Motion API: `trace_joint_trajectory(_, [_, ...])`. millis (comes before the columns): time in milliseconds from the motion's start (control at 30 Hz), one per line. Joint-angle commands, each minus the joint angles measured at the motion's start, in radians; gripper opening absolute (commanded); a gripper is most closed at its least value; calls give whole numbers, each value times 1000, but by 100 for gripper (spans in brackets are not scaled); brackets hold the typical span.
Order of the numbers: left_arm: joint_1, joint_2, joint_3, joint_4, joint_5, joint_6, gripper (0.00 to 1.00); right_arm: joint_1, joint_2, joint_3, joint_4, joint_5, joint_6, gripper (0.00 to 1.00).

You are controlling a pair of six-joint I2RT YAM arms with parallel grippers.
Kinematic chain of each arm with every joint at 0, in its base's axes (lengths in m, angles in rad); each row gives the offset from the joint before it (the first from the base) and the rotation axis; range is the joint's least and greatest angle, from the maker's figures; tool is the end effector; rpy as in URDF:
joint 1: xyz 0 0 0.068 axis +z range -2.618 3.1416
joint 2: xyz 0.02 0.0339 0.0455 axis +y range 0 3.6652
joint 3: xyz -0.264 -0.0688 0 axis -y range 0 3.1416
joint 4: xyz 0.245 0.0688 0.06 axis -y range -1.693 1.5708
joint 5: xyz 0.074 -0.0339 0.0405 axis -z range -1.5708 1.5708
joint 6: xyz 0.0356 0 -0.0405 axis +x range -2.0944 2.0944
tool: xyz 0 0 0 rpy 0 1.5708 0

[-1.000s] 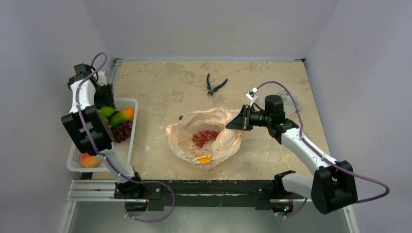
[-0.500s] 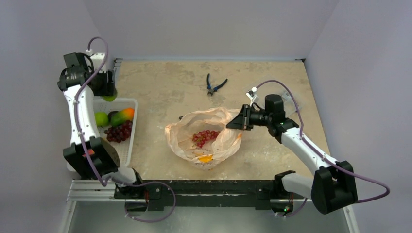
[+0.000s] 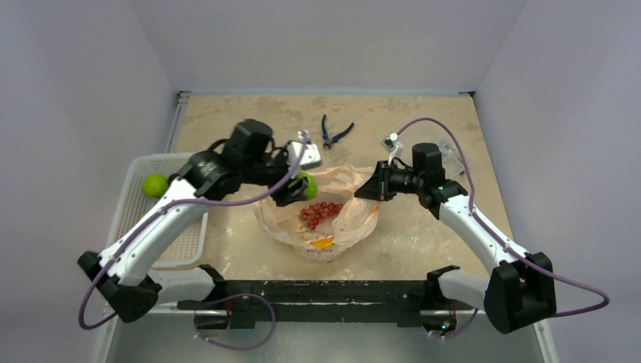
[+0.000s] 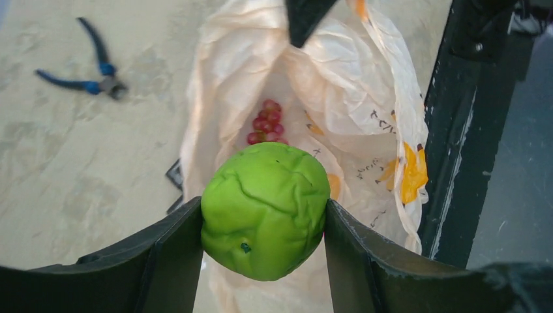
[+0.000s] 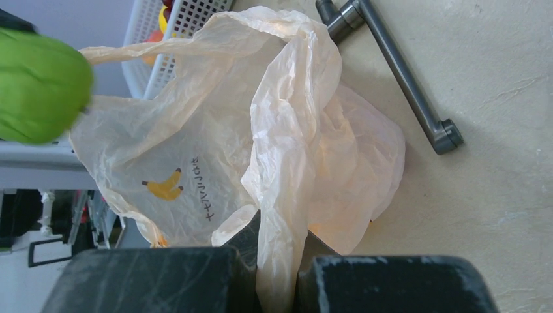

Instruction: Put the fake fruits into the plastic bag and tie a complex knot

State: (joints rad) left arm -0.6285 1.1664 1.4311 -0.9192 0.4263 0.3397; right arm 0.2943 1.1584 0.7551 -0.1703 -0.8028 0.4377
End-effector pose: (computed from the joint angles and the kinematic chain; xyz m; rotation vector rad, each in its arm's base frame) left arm 0.1704 -0.1420 0.4134 1.2413 1.8522 -0.6322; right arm 0.2280 0.0959 0.2608 -0.3430 2.1889 1.2762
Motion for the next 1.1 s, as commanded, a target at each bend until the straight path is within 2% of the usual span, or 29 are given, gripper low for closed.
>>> trace_joint_trajectory(0, [-176, 117, -122, 98, -130, 117, 49, 1, -23, 54, -35, 4, -128, 0])
trace_joint_trajectory(133, [-288, 152, -327, 331, -214, 225, 51, 9, -58, 54, -93, 39, -224, 0])
trace_joint_trajectory(267, [-343, 276, -333, 398, -308, 220, 52, 28, -74, 44, -113, 37, -267, 0])
trace_joint_trajectory(400, [-346, 356, -293, 407, -369, 197, 64, 48, -81, 42, -141, 48, -328, 0])
trace_joint_trajectory(467, [-346, 360, -279, 401, -376, 192, 77, 59, -85, 39, -152, 57, -358, 0])
trace_joint_trajectory(600, [-346, 298, -261, 379, -361, 178, 99, 63, -94, 29, -154, 71, -376, 0])
trace_joint_trajectory(833, [-335, 66, -210, 308, -268, 73, 100, 63, -101, 24, -142, 75, -365, 0])
trace_joint_trajectory(933, [-228, 15, -95, 201, -236, -20, 100, 63, -103, 24, -140, 73, -360, 0])
trace_joint_trajectory(1067, [80, 49, 87, 12, -197, -111, 100, 62, -106, 18, -126, 72, -338, 0])
